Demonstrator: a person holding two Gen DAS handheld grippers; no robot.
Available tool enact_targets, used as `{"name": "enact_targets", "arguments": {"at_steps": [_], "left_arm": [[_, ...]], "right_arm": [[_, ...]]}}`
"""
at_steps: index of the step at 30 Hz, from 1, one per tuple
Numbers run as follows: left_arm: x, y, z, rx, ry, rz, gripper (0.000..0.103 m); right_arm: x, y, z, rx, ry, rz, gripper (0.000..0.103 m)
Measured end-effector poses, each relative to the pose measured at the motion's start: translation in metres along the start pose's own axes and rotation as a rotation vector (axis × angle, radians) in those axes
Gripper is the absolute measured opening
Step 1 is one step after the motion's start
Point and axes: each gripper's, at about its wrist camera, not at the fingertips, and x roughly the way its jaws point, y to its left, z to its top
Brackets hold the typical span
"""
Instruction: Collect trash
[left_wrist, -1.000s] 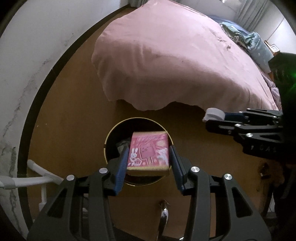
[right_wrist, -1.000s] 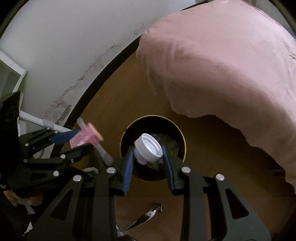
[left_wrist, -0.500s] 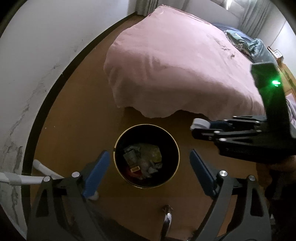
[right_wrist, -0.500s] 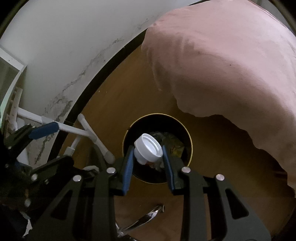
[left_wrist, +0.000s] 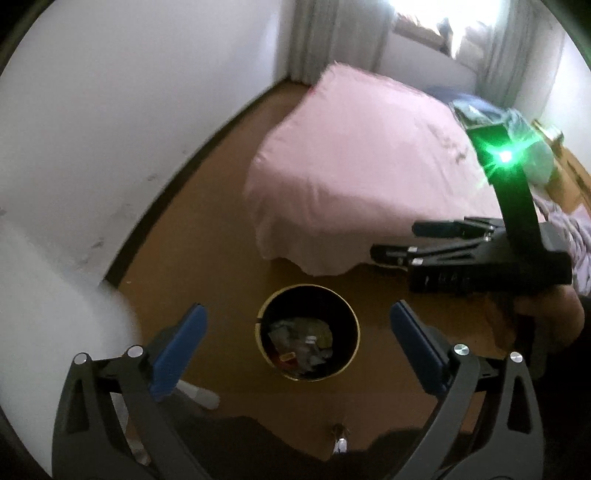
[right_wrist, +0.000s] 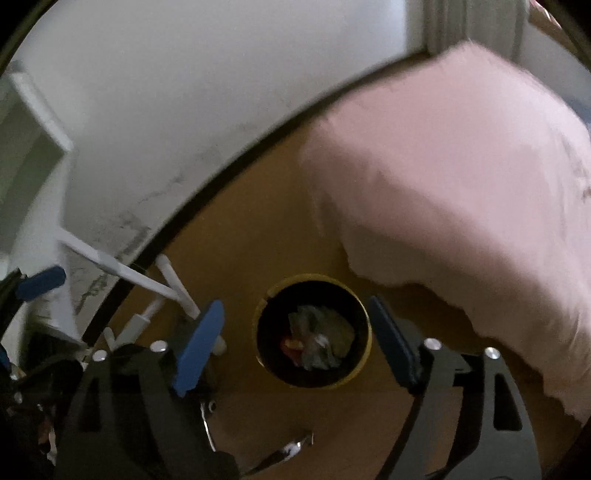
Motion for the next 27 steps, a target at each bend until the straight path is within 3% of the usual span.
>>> {"name": "enact_targets", "arguments": {"at_steps": [6,9,10,16,19,23,27], "left_arm": [[-0.108,0.08,-0.047,-0.228,-0.092,0.148,0.097],[-0.163,0.132,-0.09,-0.366,-0.125,0.301,0.097],[-0.188,0.154,-0.112,-0.426,-0.132,0.396,0.097],[-0.291,0.224,-0.212,-0.692,-0.167,0.696,0.097],[-0.33,0.237,-0.251,-0.769,-0.193,0.777,0.097],[-0.363,0.244,-0.289,-0.835,-0.227,0.855,0.097],[-0.375,0.248,-0.301,-0.874,-0.238,0.845,0.097]], "right_arm": [[-0.039,0.138,0.024,-0.226,-0.113,0.165,0.087],[-0.048,0.223,0.019,-0.364,-0.14,0.292,0.087],[-0.051,0.254,0.015,-0.415,-0.148,0.33,0.087],[-0.06,0.388,-0.017,-0.592,-0.135,0.507,0.087],[-0.065,0.436,-0.035,-0.663,-0.112,0.558,0.087],[-0.074,0.473,-0.051,-0.728,-0.16,0.572,0.087],[-0.077,0.483,-0.056,-0.74,-0.169,0.559,0.087]]}}
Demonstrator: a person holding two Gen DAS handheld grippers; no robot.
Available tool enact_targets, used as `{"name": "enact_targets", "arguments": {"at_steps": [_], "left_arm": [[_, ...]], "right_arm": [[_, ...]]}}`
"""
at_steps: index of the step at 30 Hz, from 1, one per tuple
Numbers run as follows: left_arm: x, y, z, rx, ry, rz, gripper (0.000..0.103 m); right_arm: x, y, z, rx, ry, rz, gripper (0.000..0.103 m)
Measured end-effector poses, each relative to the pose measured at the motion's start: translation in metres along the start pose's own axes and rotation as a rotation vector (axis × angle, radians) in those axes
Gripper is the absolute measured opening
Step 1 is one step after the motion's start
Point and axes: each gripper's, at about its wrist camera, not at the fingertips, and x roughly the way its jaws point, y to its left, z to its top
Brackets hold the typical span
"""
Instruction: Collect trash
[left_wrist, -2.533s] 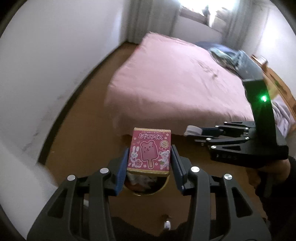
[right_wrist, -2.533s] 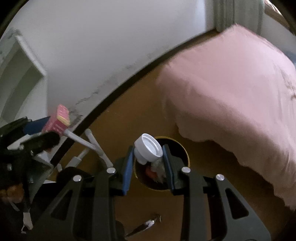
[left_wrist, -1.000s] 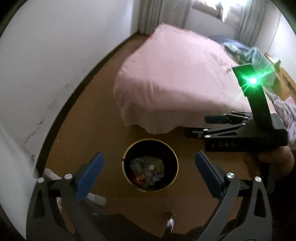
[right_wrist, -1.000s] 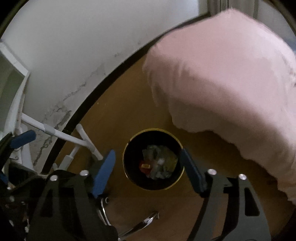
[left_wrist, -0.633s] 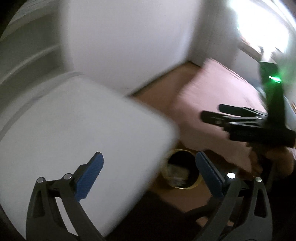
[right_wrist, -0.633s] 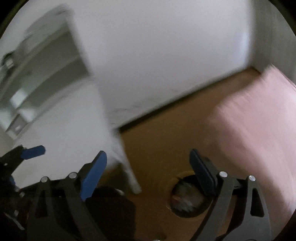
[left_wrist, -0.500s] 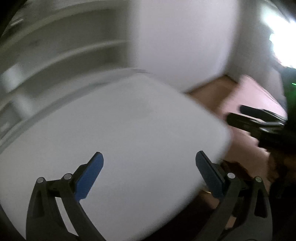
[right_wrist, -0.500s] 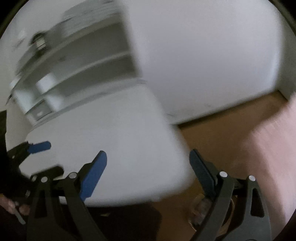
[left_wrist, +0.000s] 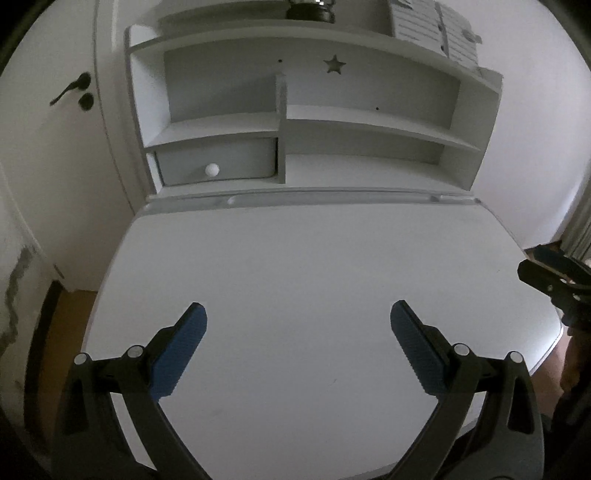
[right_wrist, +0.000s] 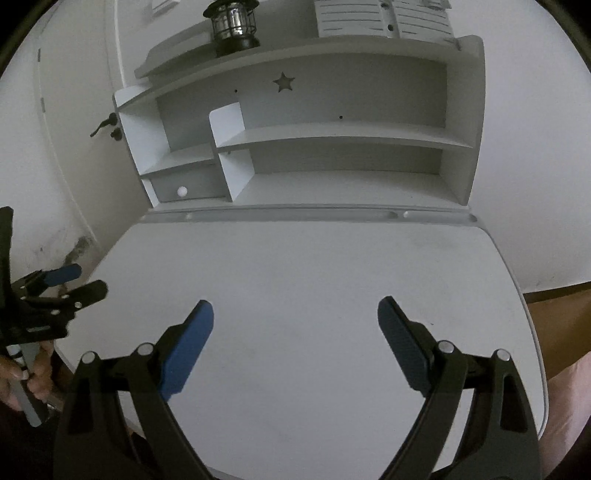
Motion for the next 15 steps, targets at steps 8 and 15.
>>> {"name": "enact_targets", "arguments": {"at_steps": [8,15], "left_arm": [[-0.012,-0.003,-0.009,0.044,-0.03,0.029,0.097],[-0.015,-0.001,-0.013,0.014,-0.021,0.019,0.097]], "right_arm": [[-0.012,0.005,-0.009,-0.028,-0.013,0.001,0.087],[-0.024,0.008,-0.012,-0.046,-0.037,0.0,0.088]]}}
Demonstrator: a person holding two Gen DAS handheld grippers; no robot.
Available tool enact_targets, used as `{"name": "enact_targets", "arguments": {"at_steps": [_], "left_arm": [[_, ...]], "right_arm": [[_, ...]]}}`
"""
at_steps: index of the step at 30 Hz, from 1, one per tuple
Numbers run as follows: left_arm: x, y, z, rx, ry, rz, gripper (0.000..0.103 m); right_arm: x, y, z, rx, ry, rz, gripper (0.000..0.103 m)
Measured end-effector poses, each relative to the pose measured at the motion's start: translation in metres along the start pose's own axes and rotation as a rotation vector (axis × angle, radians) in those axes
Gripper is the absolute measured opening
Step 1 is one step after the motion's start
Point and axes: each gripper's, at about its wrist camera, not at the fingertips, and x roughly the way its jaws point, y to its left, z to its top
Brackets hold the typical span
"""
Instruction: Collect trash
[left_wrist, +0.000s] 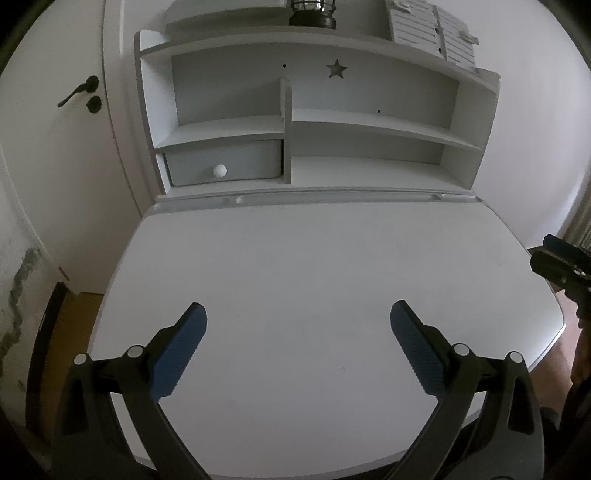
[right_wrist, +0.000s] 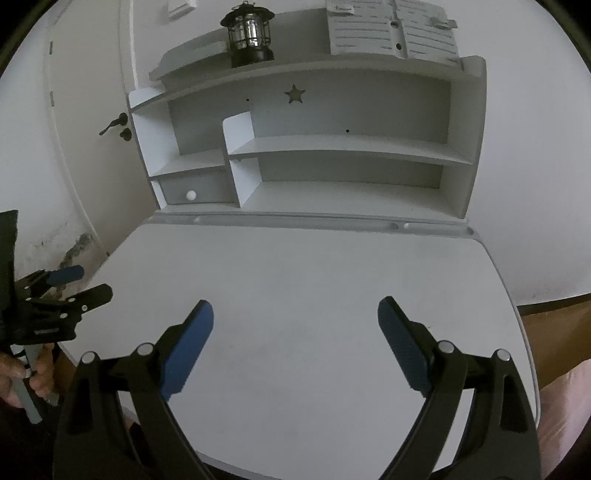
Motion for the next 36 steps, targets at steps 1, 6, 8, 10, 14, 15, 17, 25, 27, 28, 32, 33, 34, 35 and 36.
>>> {"name": "enact_targets", "arguments": {"at_steps": [1,6,8,10,14,15,17,25,27,28,32,33,34,35,36], "left_arm": [[-0.001,-0.001,0.001,0.003,-0.004,0.004,0.097],[-0.004,-0.005,0.0,0.015,-0.017,0.003,0.097],[-0.004,-0.007,0.001,0.021,-0.019,0.003,0.097],[-0.004,-0.008,0.001,0.024,-0.019,0.002,0.097],[-0.001,-0.01,0.001,0.032,-0.012,0.004,0.097],[-0.001,-0.01,0.001,0.033,-0.01,0.004,0.097],[0.001,-0.011,0.0,0.035,-0.005,0.005,0.097],[0.007,-0.009,-0.001,0.034,0.008,0.006,0.097],[0.006,-0.009,-0.001,0.035,0.008,0.008,0.097],[0.006,-0.009,-0.001,0.035,0.007,0.008,0.097],[0.006,-0.009,-0.002,0.035,0.005,0.008,0.097],[0.006,-0.01,-0.001,0.037,0.006,0.006,0.097],[0.006,-0.01,-0.002,0.04,0.006,0.007,0.097],[0.006,-0.01,-0.002,0.041,0.005,0.01,0.097],[0.006,-0.01,-0.002,0.041,0.004,0.011,0.097]], "right_arm": [[-0.001,0.0,-0.001,-0.003,-0.001,-0.003,0.088],[-0.005,-0.004,0.0,0.025,0.0,0.029,0.088],[-0.006,-0.004,-0.001,0.016,0.0,0.022,0.088],[-0.005,-0.005,-0.002,0.017,0.009,0.024,0.089],[-0.005,-0.006,-0.003,0.016,0.017,0.029,0.089],[-0.004,-0.006,-0.004,0.015,0.021,0.029,0.089],[-0.004,-0.005,-0.004,0.011,0.022,0.033,0.089],[0.0,-0.006,-0.006,0.01,0.036,0.03,0.089],[0.0,-0.006,-0.006,0.009,0.038,0.031,0.089],[0.0,-0.006,-0.006,0.007,0.038,0.031,0.089],[0.001,-0.005,-0.006,0.006,0.042,0.032,0.089],[0.001,-0.005,-0.006,0.006,0.042,0.031,0.089],[0.001,-0.006,-0.007,0.006,0.043,0.029,0.089],[0.001,-0.006,-0.006,0.006,0.044,0.029,0.089],[0.001,-0.007,-0.006,0.006,0.044,0.029,0.089]]}}
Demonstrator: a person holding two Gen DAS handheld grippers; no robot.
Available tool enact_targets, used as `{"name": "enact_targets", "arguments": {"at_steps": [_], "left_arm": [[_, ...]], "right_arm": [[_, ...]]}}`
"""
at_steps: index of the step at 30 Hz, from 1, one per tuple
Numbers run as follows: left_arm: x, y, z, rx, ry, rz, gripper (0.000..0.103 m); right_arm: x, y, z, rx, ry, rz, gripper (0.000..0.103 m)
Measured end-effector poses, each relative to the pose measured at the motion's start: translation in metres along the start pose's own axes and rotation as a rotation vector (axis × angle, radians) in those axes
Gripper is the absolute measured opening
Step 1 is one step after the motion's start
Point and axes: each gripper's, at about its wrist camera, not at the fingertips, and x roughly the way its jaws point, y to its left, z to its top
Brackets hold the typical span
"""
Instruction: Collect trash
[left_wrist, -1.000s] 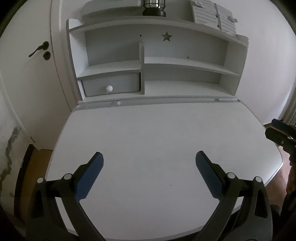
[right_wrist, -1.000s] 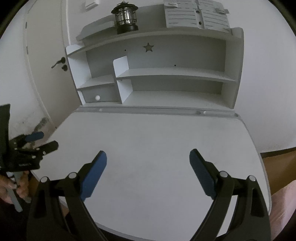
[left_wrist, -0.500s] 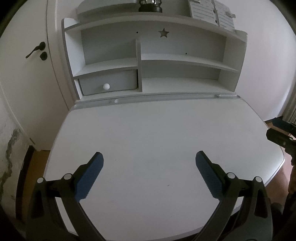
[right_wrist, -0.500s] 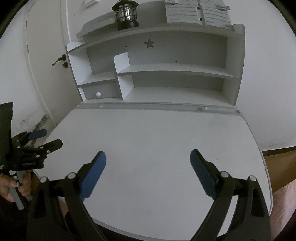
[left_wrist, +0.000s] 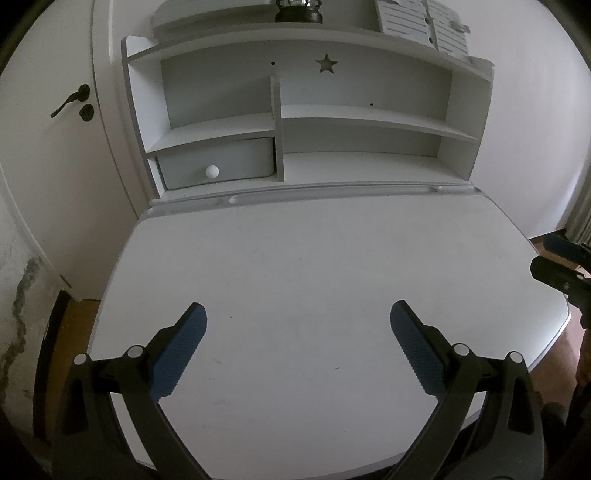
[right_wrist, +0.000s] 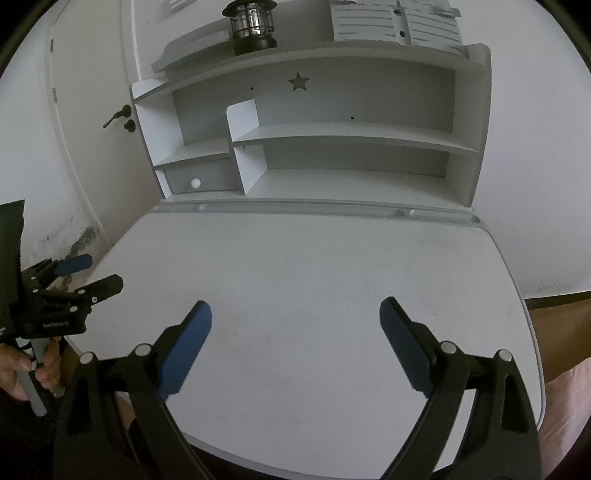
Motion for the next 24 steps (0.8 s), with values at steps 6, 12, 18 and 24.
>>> {"name": "enact_targets", "arguments": {"at_steps": [6,12,18,24], "left_arm": [[0.0014,0.0008,0.0006,-0.002,0.004,-0.001,0.097],[0.0008,0.0007,0.0001,-0.001,0.002,-0.001,0.097],[0.0033,0.001,0.0014,-0.001,0.008,0.001,0.097],[0.0034,0.0,0.0011,0.005,0.012,-0.002,0.097]], "right_arm": [[-0.0017,-0.0003,-0.0003,-0.006,-0.004,0.003,0.089],[-0.0018,0.0003,-0.0004,-0.006,-0.006,0.003,0.089],[-0.0019,-0.0022,-0.0001,-0.009,-0.007,0.008,0.089],[-0.0022,-0.0024,-0.0003,-0.01,-0.007,0.008,0.089]]}}
